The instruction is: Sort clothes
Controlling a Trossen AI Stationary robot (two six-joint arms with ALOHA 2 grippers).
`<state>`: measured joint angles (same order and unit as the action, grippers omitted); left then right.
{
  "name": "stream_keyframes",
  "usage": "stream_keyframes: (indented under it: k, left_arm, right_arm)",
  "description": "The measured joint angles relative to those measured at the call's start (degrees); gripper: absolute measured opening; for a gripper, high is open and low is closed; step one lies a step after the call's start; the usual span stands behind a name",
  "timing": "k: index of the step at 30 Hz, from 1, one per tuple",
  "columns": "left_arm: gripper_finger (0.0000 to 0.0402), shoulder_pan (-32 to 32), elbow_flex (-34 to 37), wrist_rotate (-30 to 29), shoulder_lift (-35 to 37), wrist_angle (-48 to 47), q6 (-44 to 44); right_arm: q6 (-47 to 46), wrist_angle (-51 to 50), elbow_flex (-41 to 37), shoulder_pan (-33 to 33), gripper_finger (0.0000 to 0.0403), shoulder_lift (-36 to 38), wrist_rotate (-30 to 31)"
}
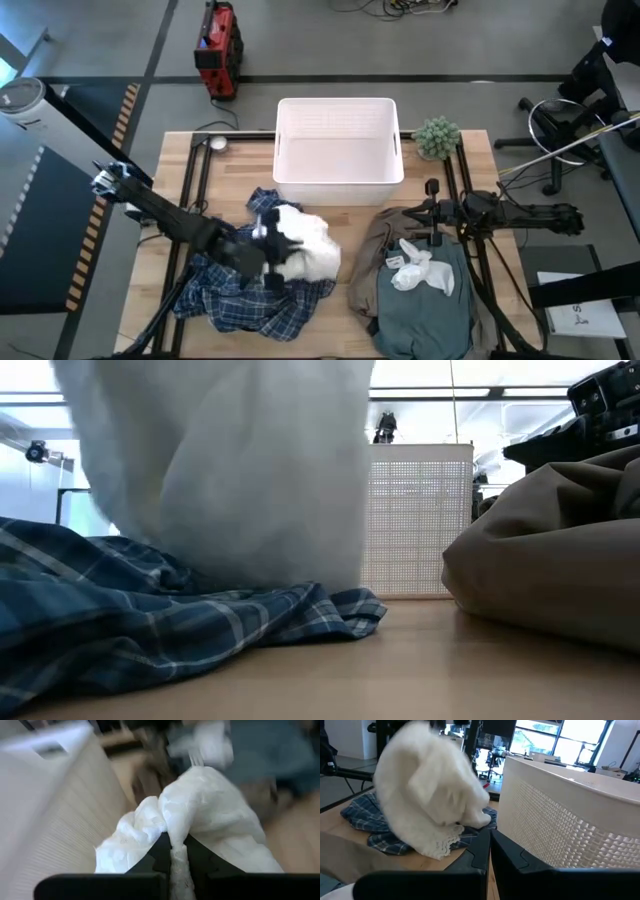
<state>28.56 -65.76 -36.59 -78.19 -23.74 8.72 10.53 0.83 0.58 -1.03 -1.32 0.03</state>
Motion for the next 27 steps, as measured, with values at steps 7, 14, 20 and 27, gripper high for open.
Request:
stream_keyframes:
  k: [7,14,20,27]
  left_arm:
    - [0.001,-3.1,-0.1,-2.0,6.7,11.5,-11.2]
    - [0.001,-8.0,-0.1,-1.9,8.3,25.6,-22.9]
    - [0.001,-12.4,-0.1,1.1,8.6,37.6,-29.1]
    - [0.0009,-20.0,-0.2,12.2,8.7,46.5,-29.4]
  right_arm:
    - [0.0,0.0,0.0,0.0,0.0,0.0,0.0]
    - [0.0,0.0,0.0,0.0,0.0,0.0,0.0]
    - [0.0,0.0,0.0,0.0,0.0,0.0,0.0]
    - [0.0,0.0,0.0,0.0,0.0,0.0,0.0]
